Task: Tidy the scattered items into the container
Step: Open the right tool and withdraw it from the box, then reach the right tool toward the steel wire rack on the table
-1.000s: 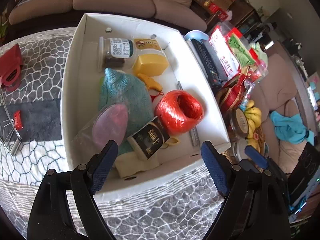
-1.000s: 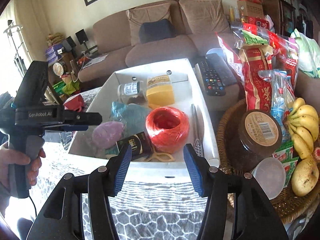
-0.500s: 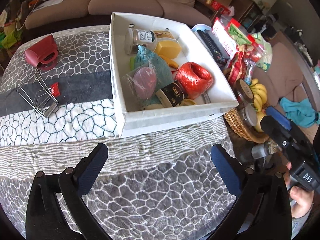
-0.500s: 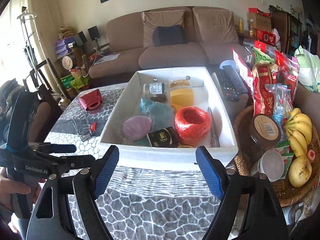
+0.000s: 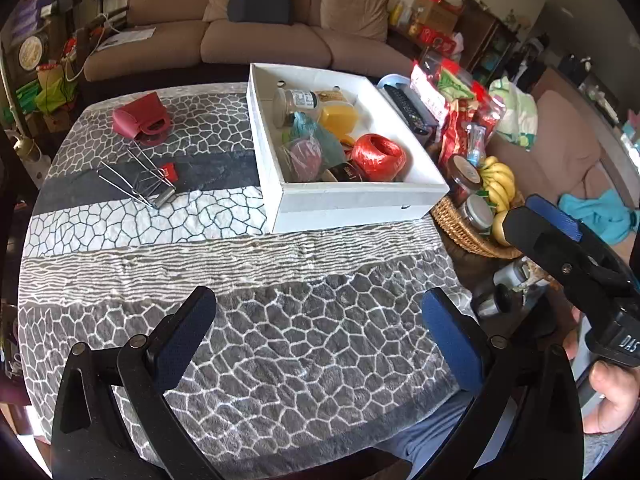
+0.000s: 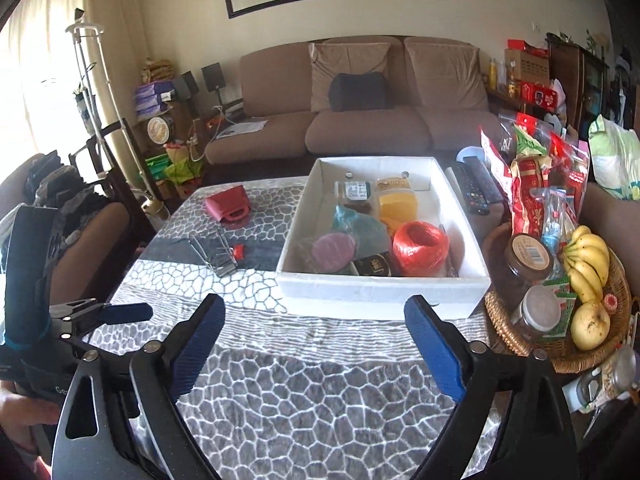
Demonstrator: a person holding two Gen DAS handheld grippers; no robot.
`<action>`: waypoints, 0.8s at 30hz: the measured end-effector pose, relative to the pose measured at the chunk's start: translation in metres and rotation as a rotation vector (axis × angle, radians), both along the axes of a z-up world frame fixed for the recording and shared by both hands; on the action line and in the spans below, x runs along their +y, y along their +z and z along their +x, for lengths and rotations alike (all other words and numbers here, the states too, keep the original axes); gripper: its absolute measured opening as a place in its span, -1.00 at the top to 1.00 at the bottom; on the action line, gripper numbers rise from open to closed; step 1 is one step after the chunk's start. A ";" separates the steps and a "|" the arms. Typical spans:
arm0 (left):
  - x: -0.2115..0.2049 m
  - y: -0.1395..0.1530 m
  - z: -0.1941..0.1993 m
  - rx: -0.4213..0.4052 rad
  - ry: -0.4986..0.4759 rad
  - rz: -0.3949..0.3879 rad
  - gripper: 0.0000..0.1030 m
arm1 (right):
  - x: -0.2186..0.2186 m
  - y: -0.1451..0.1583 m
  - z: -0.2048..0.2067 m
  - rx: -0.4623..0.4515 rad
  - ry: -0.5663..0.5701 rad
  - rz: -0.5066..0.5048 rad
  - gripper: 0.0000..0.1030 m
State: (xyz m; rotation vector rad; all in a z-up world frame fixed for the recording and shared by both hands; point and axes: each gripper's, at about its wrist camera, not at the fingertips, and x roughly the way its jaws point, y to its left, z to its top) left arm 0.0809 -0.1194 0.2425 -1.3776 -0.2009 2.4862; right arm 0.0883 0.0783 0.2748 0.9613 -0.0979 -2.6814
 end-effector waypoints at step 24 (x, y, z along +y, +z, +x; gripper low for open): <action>-0.220 -0.055 -0.001 -0.005 0.488 0.091 -1.00 | -0.131 -0.057 -0.011 -0.091 0.287 0.027 -1.00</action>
